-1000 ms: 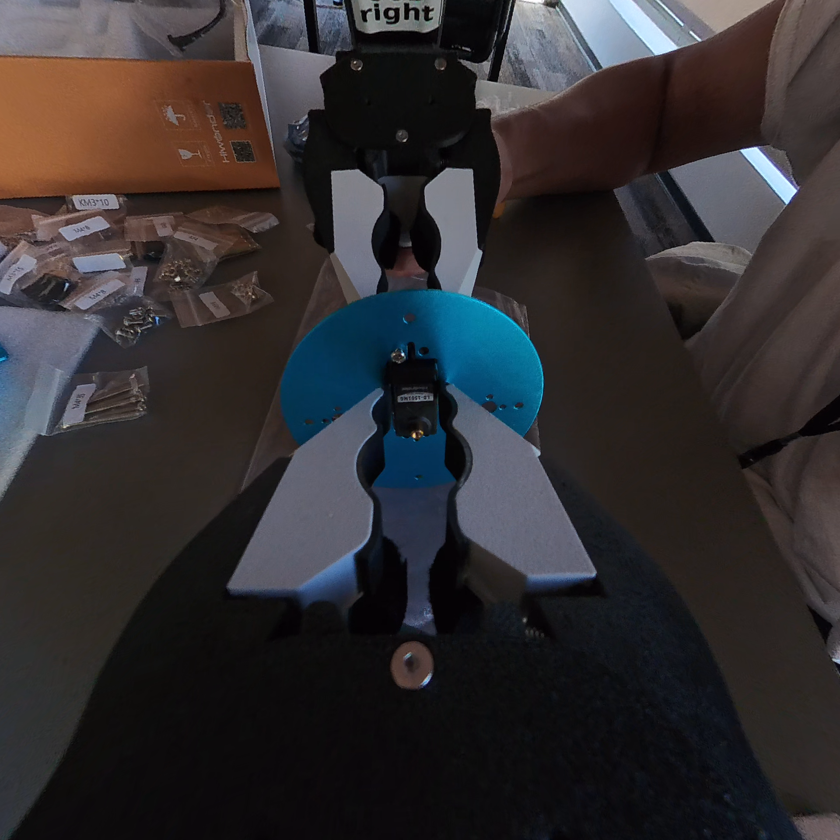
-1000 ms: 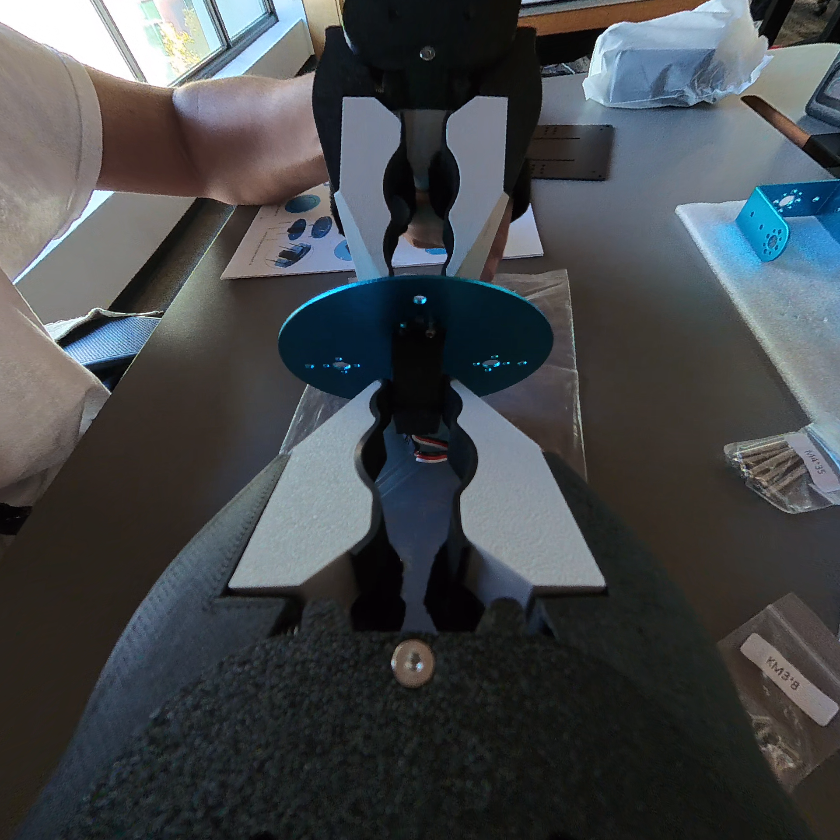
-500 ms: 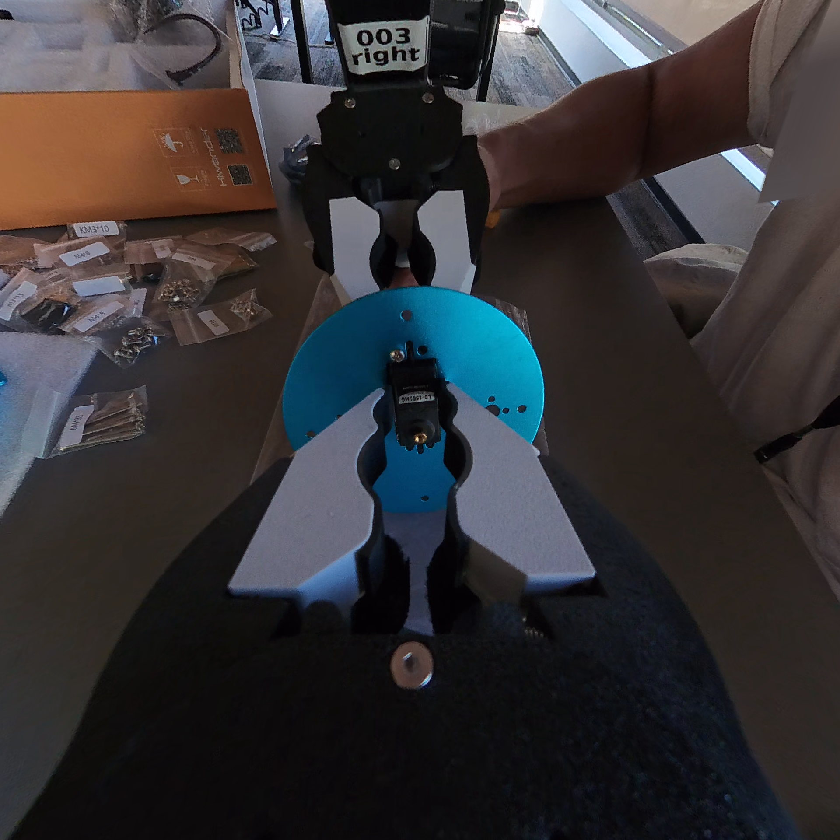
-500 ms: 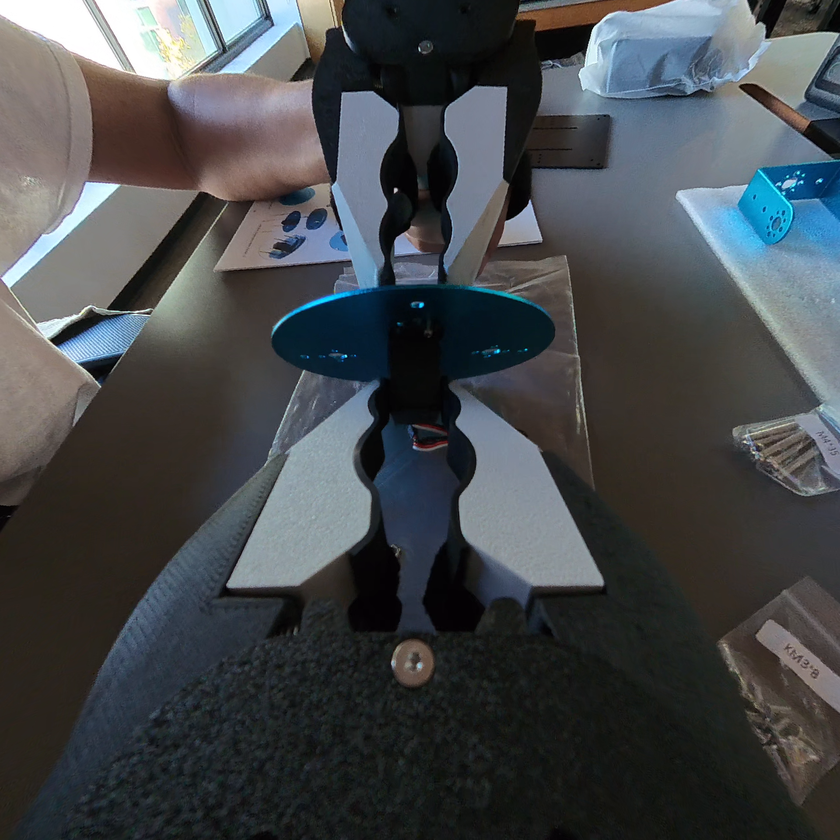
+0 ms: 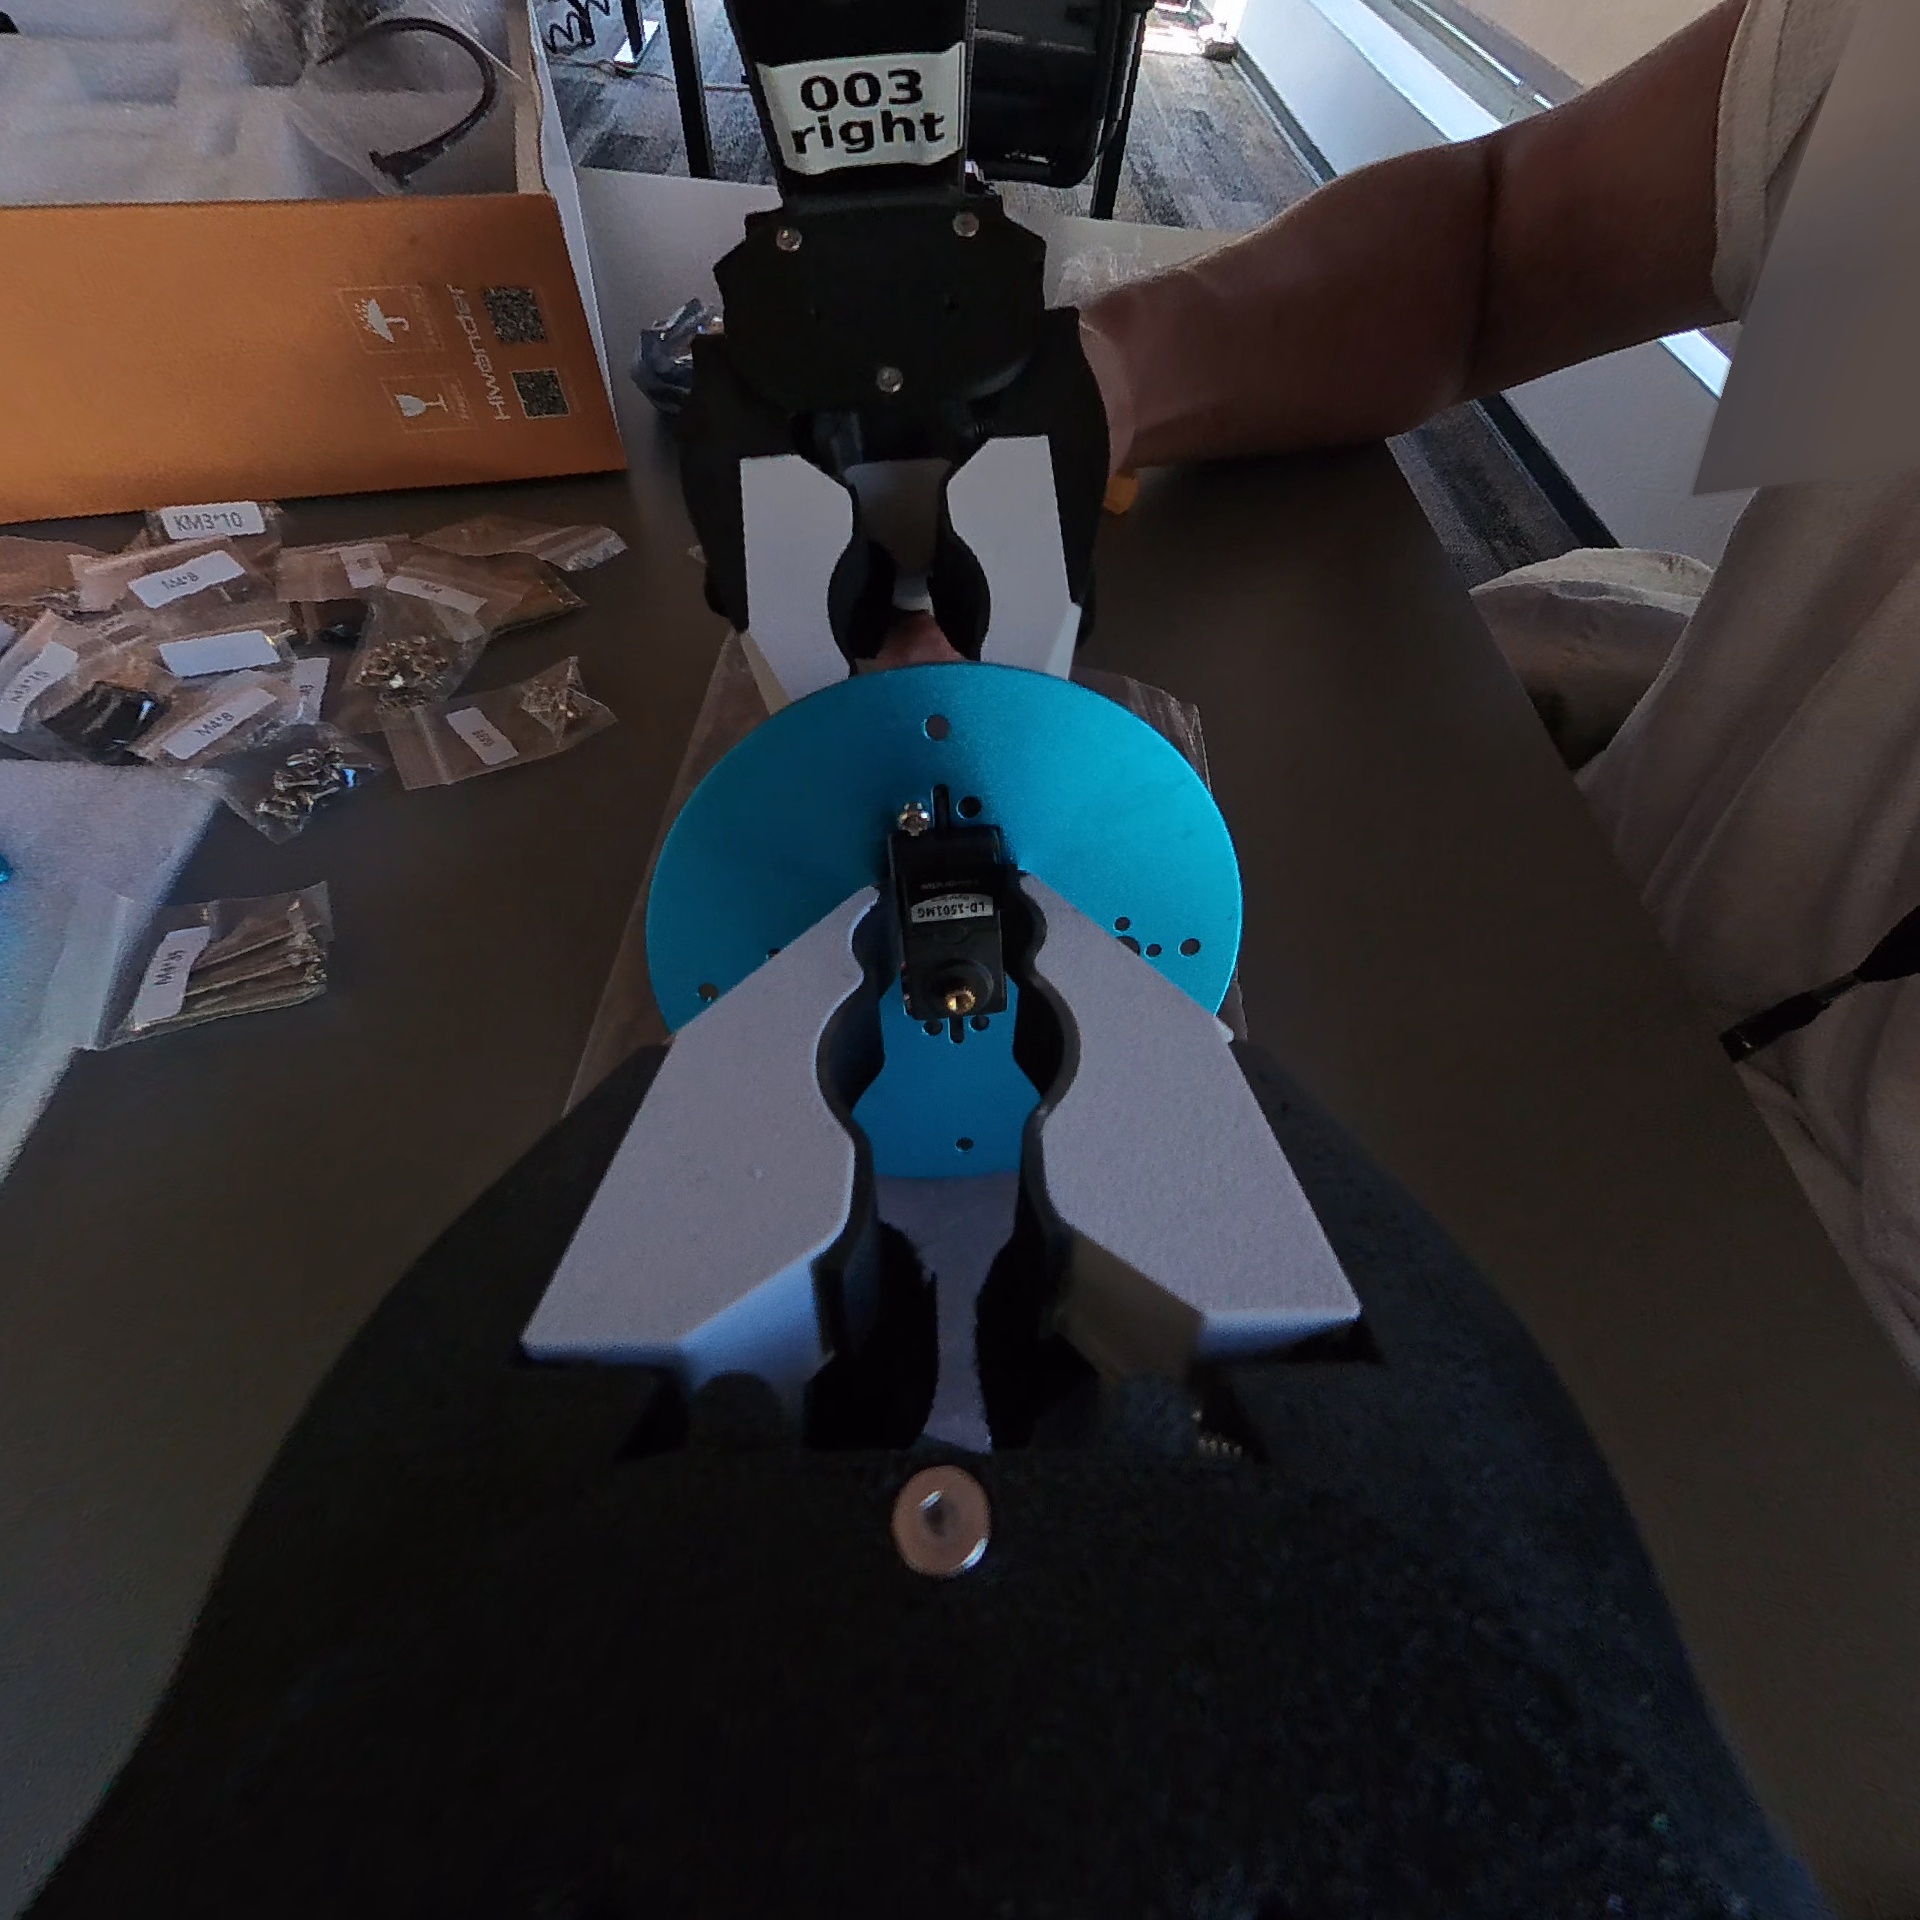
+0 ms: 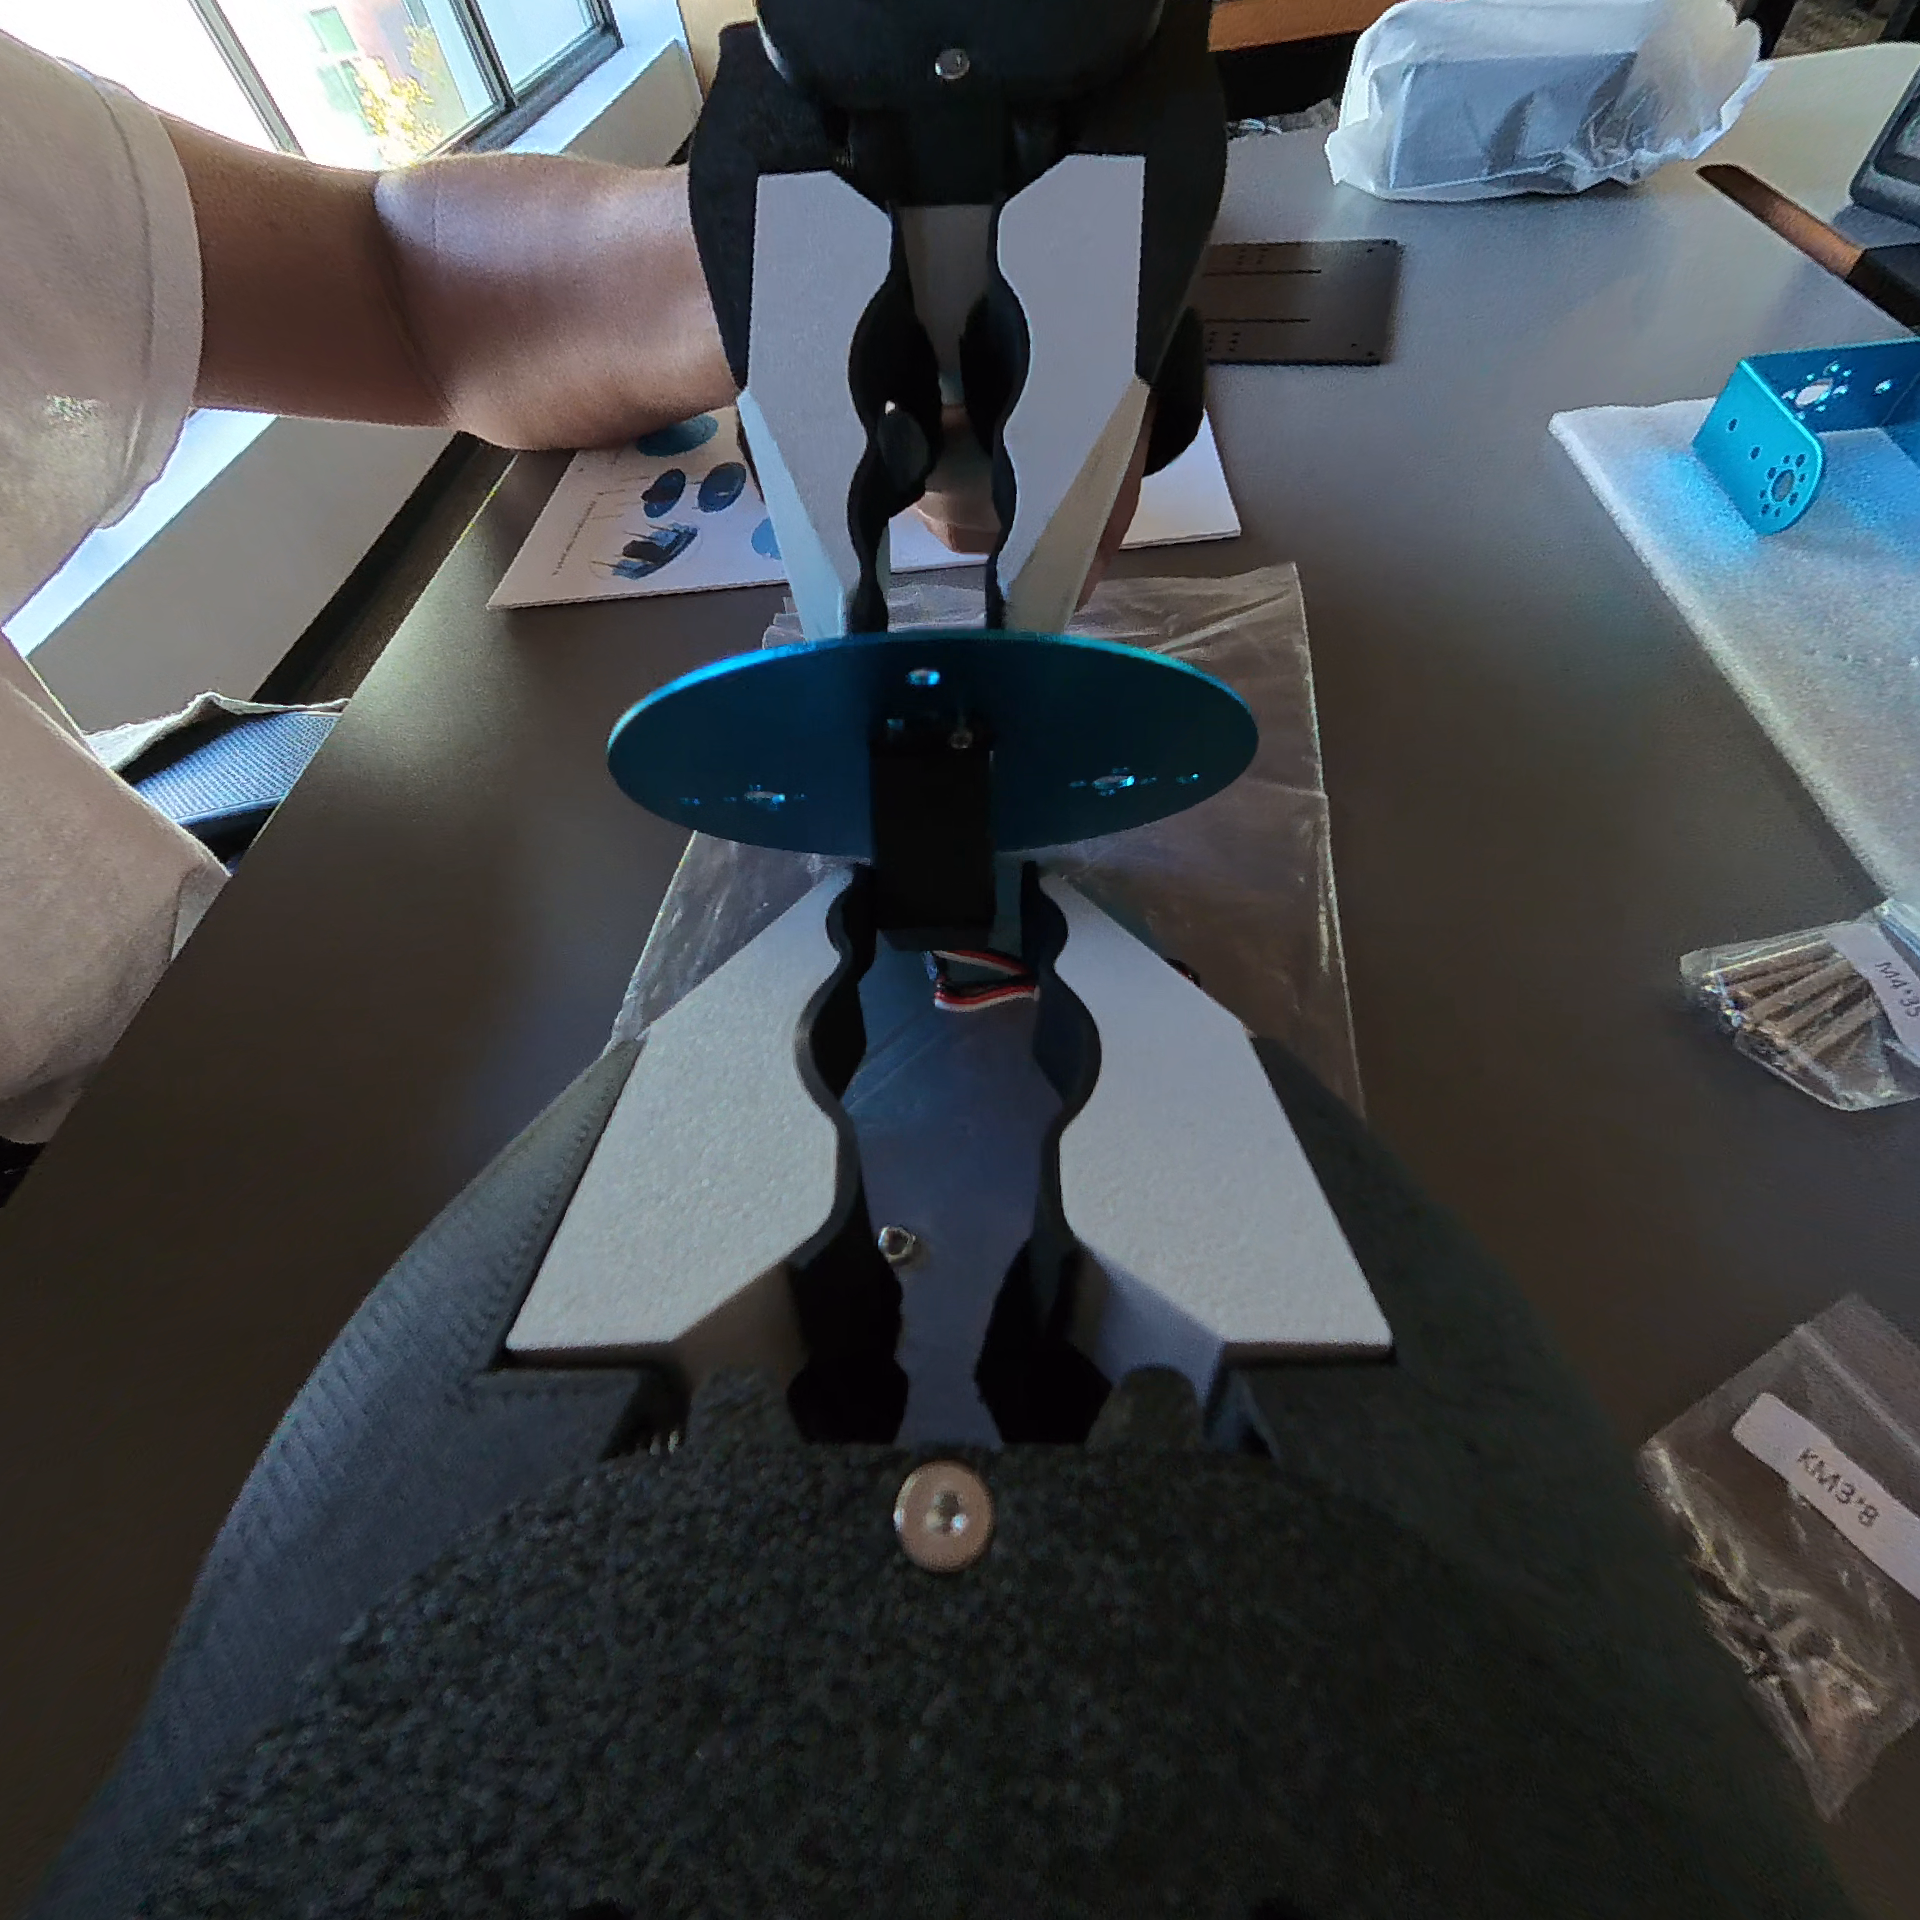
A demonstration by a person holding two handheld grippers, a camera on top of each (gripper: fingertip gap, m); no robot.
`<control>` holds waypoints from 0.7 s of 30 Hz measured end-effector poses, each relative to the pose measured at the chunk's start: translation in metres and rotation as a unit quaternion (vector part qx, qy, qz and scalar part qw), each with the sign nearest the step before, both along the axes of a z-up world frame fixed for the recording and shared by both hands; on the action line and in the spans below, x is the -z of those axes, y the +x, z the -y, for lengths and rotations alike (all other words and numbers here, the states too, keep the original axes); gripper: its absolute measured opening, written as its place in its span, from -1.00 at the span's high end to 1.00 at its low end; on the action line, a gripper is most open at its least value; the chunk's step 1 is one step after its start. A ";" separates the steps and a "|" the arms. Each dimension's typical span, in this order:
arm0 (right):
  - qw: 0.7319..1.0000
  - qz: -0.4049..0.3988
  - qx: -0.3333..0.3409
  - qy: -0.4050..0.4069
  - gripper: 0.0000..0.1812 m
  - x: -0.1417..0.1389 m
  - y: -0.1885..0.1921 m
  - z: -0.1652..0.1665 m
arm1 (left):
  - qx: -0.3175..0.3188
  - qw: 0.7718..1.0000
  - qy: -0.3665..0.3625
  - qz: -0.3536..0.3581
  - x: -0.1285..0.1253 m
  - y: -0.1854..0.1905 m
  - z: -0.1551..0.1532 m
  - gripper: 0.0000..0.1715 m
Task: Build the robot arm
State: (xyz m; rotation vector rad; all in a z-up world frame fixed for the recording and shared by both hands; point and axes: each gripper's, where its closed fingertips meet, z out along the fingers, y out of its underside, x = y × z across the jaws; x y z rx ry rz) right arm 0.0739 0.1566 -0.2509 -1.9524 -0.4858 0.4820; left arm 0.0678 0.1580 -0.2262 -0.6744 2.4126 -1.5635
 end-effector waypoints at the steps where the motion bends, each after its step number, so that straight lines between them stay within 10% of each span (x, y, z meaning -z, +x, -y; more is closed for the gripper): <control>1: 1.000 -0.002 0.000 0.001 0.71 -0.001 0.001 0.001 | -0.001 1.000 -0.001 0.000 0.000 0.000 -0.001 0.79; 21: 0.999 0.044 0.024 -0.008 0.65 0.005 0.012 0.022 | 0.004 0.998 -0.056 -0.012 -0.002 -0.005 -0.012 0.79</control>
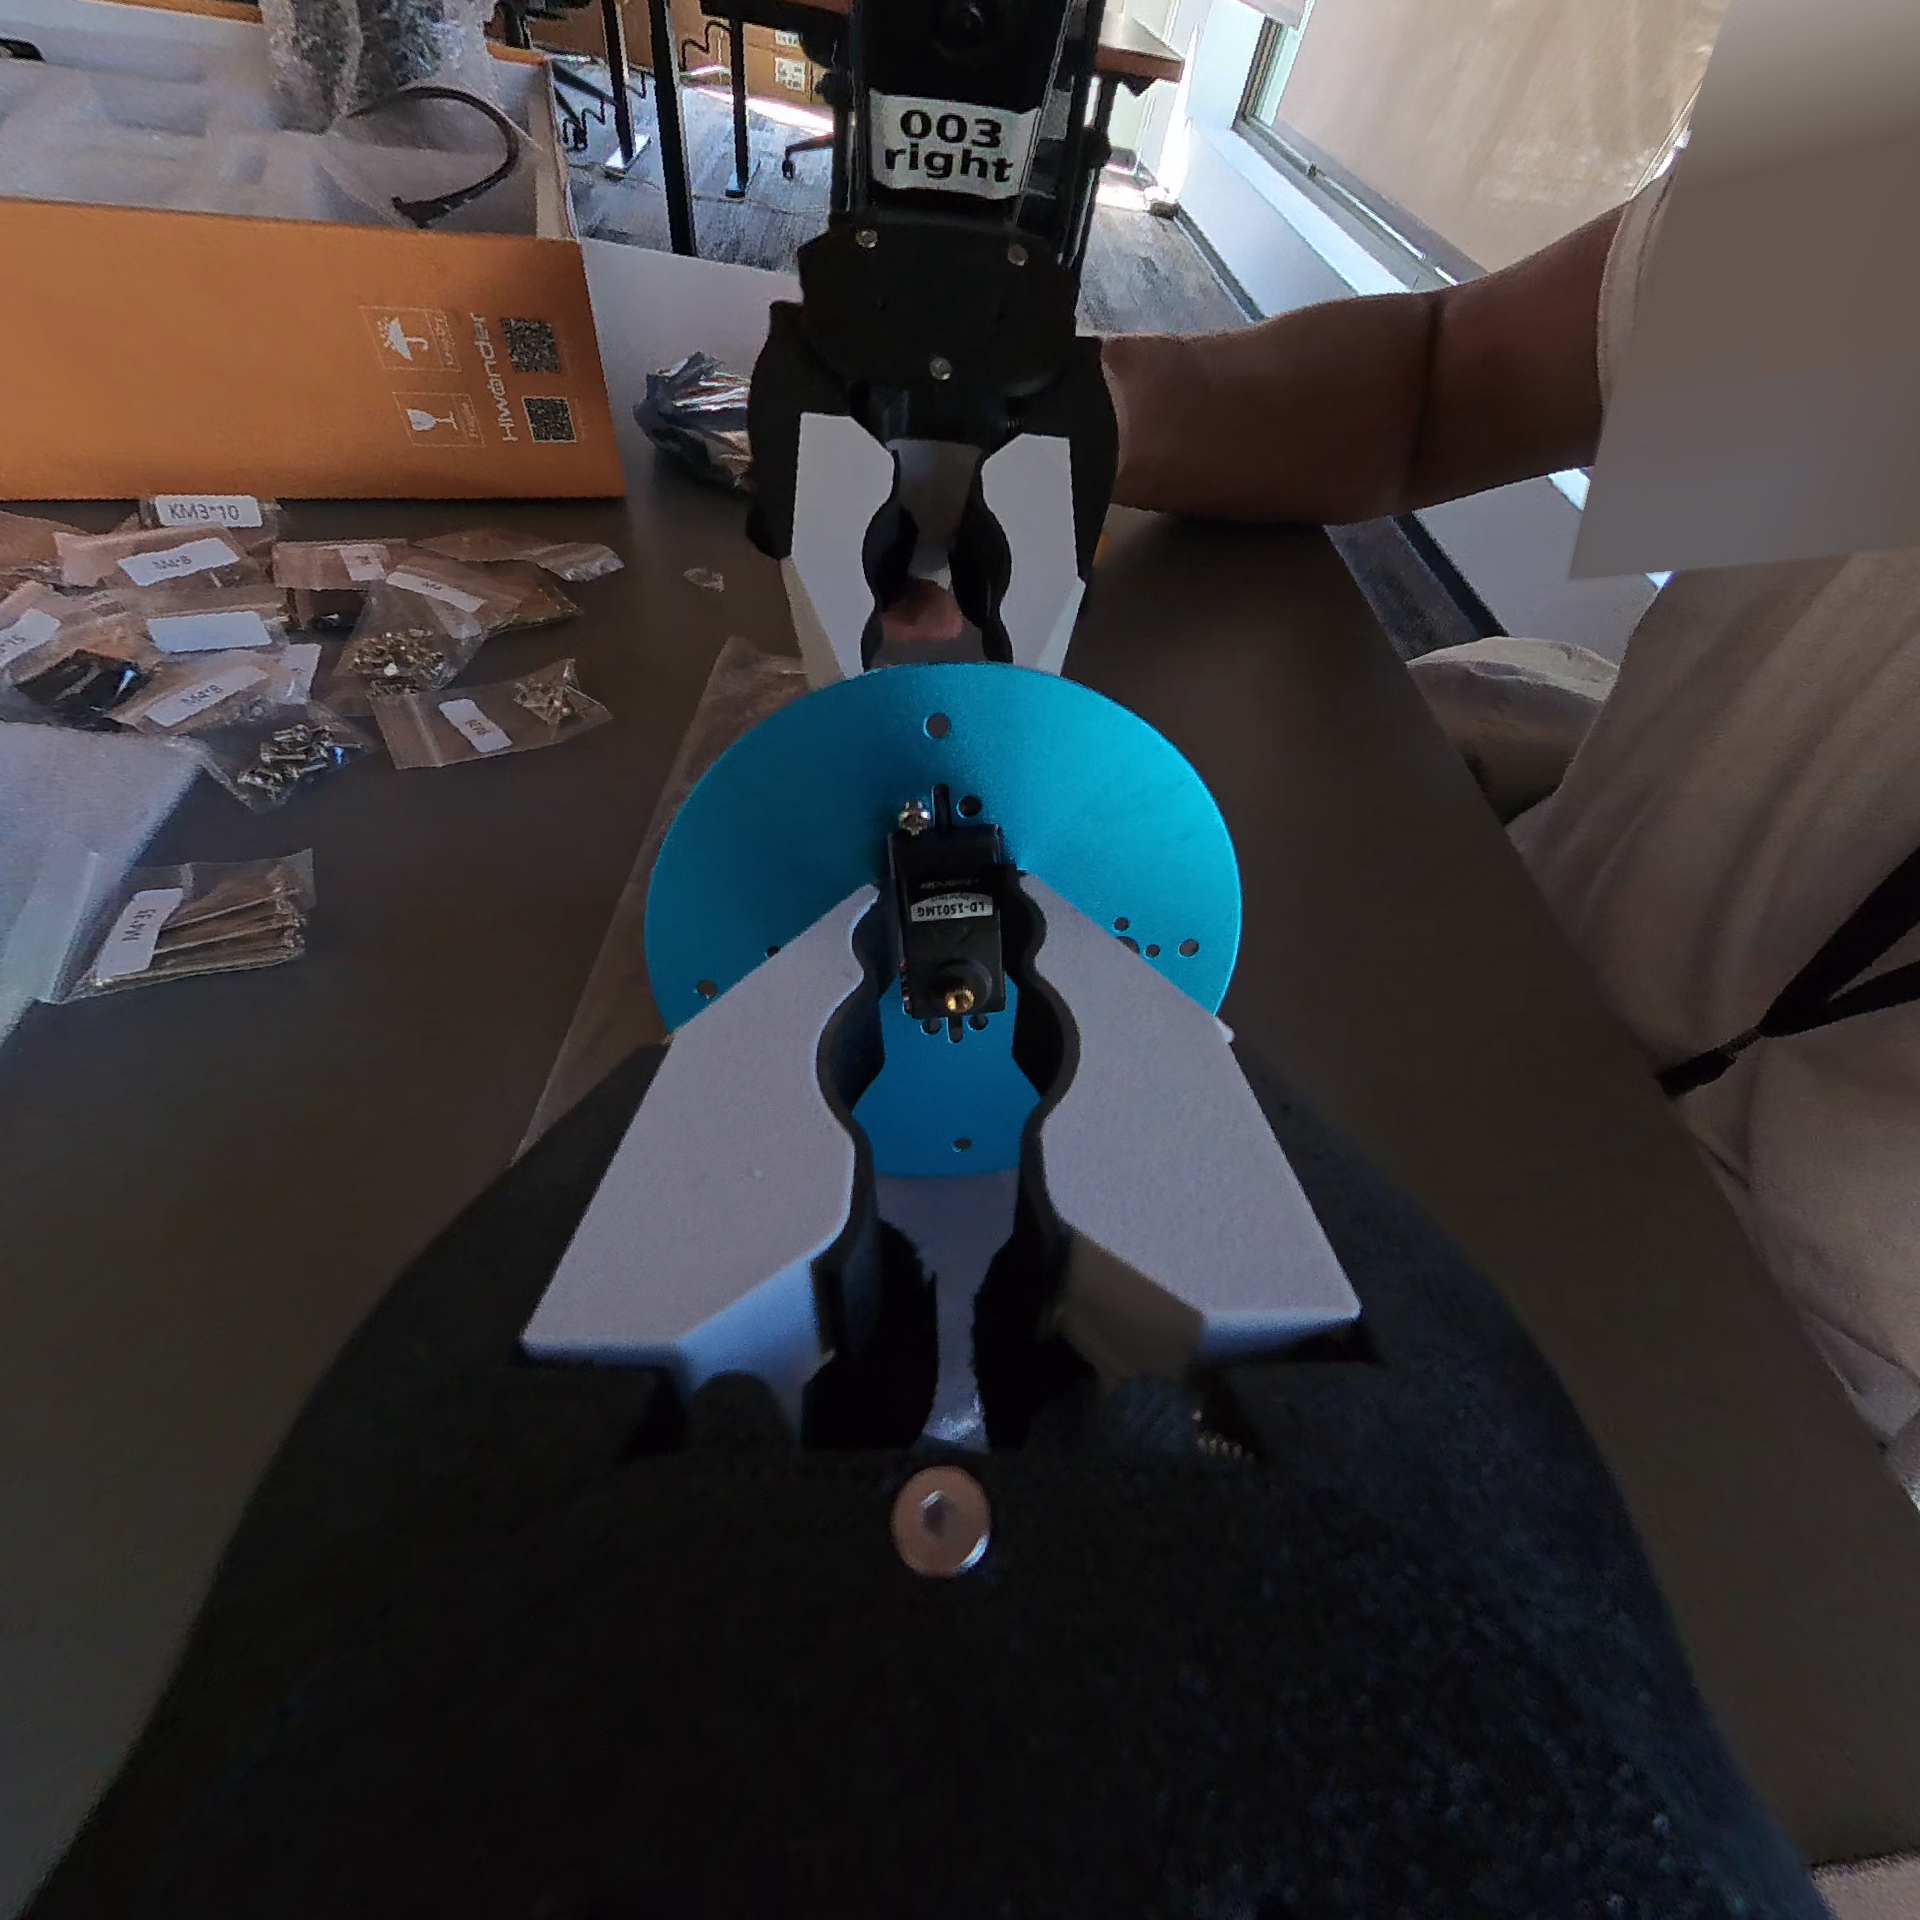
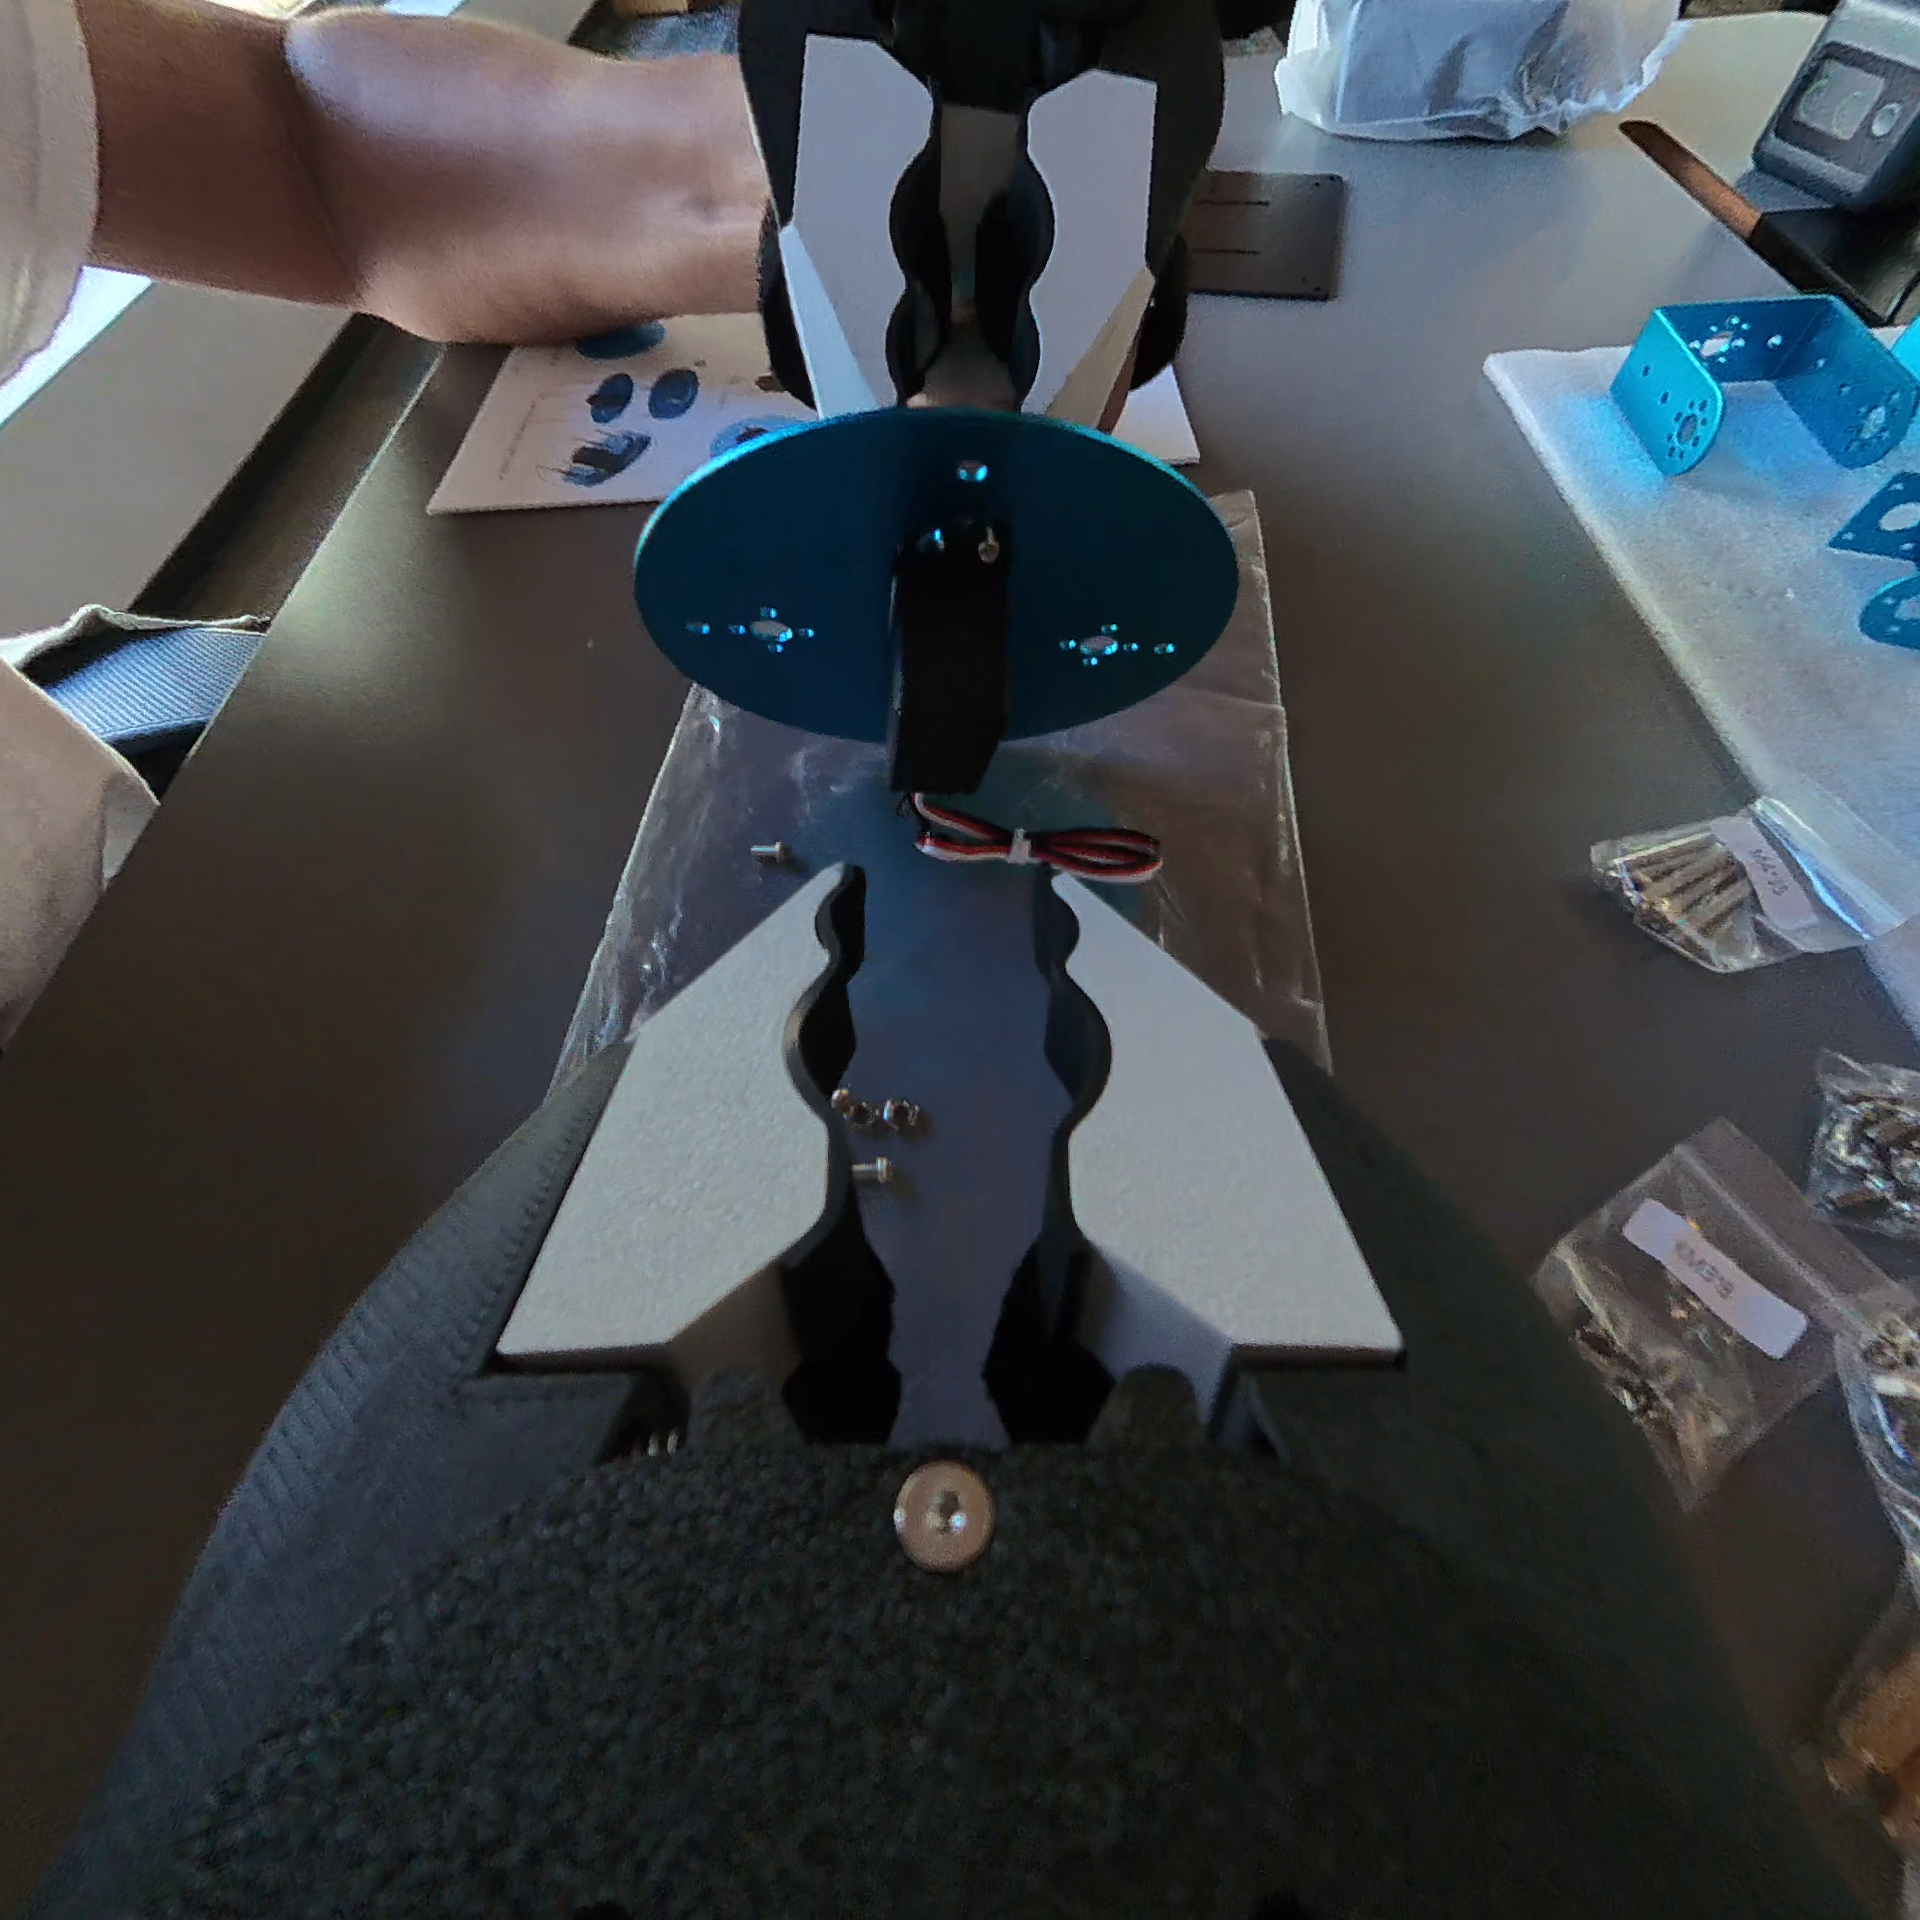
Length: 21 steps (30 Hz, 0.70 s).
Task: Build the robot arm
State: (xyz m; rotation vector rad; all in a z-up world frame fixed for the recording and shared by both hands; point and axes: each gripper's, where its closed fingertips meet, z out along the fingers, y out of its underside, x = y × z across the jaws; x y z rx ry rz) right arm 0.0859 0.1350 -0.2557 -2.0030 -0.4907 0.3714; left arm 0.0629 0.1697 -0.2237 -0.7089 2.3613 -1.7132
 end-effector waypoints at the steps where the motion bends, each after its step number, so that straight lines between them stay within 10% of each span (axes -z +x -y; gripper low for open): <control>1: 1.000 0.000 0.003 -0.002 0.65 0.000 0.001 0.001 | 0.000 1.000 -0.004 -0.002 0.000 0.000 0.000 0.79; 21: 0.992 0.054 -0.002 0.115 0.39 -0.042 -0.025 -0.008 | 0.010 1.000 -0.028 -0.012 0.001 -0.002 0.000 0.79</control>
